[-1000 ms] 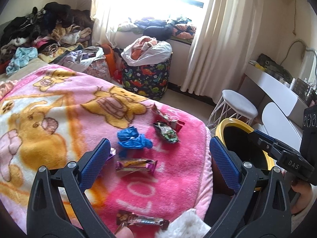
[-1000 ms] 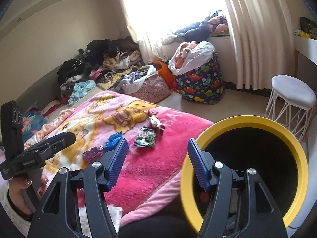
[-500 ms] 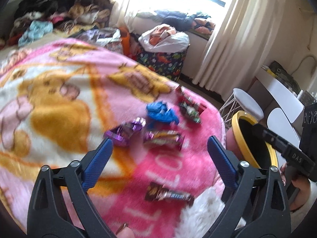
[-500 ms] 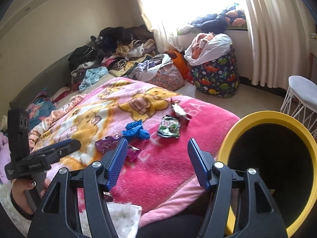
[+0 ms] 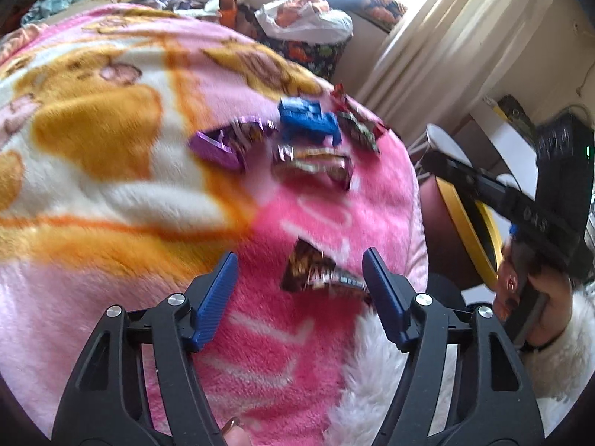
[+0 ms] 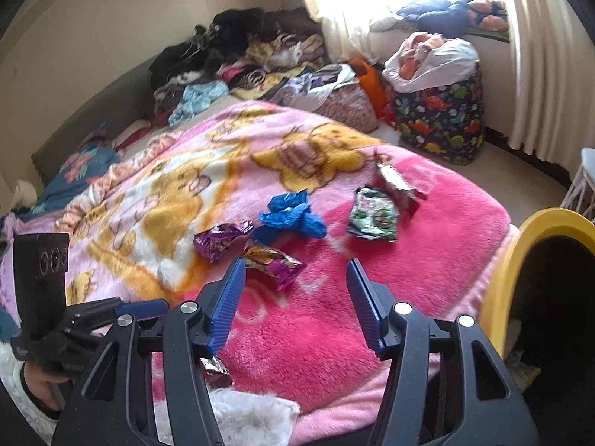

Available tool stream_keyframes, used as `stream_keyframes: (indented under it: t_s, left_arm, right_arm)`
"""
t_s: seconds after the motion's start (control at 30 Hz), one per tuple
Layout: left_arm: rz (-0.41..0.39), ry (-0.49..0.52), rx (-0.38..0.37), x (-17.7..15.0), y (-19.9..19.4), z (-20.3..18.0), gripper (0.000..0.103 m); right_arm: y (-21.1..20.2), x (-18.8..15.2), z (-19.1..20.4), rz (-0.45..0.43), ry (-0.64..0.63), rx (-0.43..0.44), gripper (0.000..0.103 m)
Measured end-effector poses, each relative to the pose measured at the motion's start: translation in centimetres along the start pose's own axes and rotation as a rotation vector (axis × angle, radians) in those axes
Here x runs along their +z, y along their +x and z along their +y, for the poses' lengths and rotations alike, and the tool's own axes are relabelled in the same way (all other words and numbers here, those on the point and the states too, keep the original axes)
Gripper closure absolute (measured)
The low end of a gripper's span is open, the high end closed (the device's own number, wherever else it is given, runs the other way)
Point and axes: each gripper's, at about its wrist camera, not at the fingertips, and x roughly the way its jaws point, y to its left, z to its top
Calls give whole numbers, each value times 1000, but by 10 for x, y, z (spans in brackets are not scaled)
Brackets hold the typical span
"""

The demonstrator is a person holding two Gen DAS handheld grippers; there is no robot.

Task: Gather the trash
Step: 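Grasp the brown candy wrapper with the left tool while the right tool grasps the yellow-purple snack bag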

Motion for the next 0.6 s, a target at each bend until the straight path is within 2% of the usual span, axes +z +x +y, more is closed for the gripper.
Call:
stream_keyframes:
  t_s: [0.2, 0.4, 0.6]
  left_arm:
    - [29, -24, -39, -6, 10, 3, 44]
    - [45, -49, -50, -5, 18, 5, 51]
    - [56, -51, -46, -3, 20, 7, 55]
  right_arm:
    - [33, 6, 9, 77, -59, 7, 49]
    - [65, 6, 9, 150, -85, 13, 49]
    - [81, 10, 8, 173, -77, 31, 49]
